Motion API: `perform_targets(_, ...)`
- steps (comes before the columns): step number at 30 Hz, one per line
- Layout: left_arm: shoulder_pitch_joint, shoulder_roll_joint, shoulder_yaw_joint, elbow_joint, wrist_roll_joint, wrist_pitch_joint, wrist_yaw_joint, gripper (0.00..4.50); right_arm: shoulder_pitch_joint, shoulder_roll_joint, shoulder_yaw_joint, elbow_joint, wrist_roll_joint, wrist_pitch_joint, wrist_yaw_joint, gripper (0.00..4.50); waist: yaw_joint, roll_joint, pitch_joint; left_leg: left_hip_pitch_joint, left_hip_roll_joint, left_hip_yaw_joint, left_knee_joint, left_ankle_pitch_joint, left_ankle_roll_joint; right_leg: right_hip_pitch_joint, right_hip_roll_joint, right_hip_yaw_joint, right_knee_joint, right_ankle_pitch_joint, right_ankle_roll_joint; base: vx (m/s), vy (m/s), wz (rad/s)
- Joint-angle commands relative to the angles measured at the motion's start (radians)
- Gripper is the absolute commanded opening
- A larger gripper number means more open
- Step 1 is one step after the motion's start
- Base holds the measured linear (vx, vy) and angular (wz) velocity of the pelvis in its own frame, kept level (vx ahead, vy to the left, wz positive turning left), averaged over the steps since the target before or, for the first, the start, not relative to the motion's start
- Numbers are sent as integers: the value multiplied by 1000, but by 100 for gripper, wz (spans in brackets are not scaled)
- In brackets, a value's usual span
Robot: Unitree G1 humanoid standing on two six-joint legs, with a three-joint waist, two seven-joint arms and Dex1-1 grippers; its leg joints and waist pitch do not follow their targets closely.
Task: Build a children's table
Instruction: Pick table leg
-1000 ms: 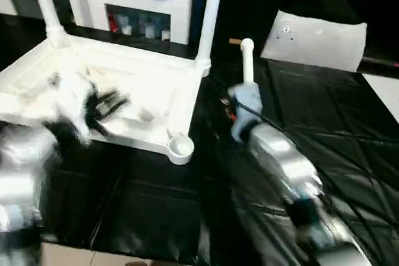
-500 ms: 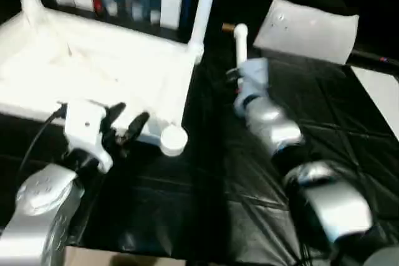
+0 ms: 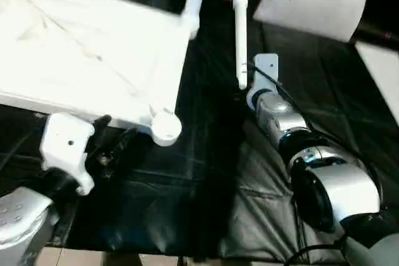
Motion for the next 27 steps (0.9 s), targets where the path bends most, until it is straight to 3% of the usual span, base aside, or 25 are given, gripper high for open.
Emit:
perform_targets(1,-1,4,23,-75,-24,36,-3,264,-6,-15,-29,22,12,-15,-1,450,5,36,-53,-3,2,22,-69,17,44,70,-89,61,-59,-116,-150,0,0,0)
perform_targets(4,-15,22,55,-94,-44,63,-6,264,-11,-10,-67,29,40,-28,28,450,6,41,-55,-4,-4,23,-61,114,66,78,-87,65,-41,31,-178,0,0,0)
perform_targets(5,-17,27,58,-97,-46,66,-8,264,-12,-10,-73,31,44,-31,36,450,5,41,-54,-5,-5,25,-58,158,85,76,-82,64,-35,106,-192,0,0,0)
perform_targets(6,-21,32,61,-99,-50,76,-6,264,-14,-7,-88,32,58,-39,52,450,4,43,-46,-7,-3,24,-59,162,99,74,-81,62,-35,121,-201,0,0,0)
perform_targets(8,-22,41,65,-102,-57,77,-8,264,-16,-4,-115,33,81,-46,75,450,2,45,-41,-4,0,24,-62,115,106,75,-88,61,-41,63,-210,0,0,0)
perform_targets(11,-25,52,68,-102,-75,82,-8,276,-19,-3,-126,36,80,-62,105,412,2,50,-34,-2,4,23,-64,74,105,72,-93,61,-47,-4,-218,0,0,0)
perform_targets(18,-23,68,52,-102,-136,80,-28,276,-22,-4,-122,40,53,-73,140,352,1,49,-28,-4,2,23,-65,50,88,73,-95,63,-52,-63,-209,0,0,0)
perform_targets(27,2,93,32,-102,-179,63,-17,276,-24,-7,-135,46,43,-74,146,283,-3,47,-29,-3,2,24,-65,70,85,73,-93,64,-49,-34,-204,0,0,0)
